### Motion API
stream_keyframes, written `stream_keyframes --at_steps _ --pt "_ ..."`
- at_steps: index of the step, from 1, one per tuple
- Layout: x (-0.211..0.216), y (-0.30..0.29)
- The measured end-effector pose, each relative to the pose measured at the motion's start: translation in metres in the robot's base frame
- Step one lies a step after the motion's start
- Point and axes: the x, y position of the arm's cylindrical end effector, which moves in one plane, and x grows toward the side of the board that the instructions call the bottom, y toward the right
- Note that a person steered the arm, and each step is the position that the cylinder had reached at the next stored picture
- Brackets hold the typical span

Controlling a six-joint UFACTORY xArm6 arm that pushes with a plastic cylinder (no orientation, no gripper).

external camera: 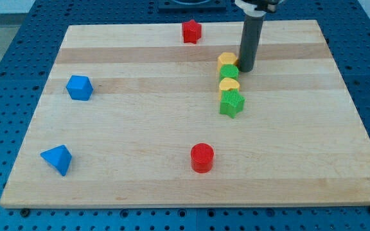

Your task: Move the red star to the top left of the yellow hexagon

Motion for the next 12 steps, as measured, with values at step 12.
stream_keyframes --at_steps 12 --pt "-0.135 -0.113"
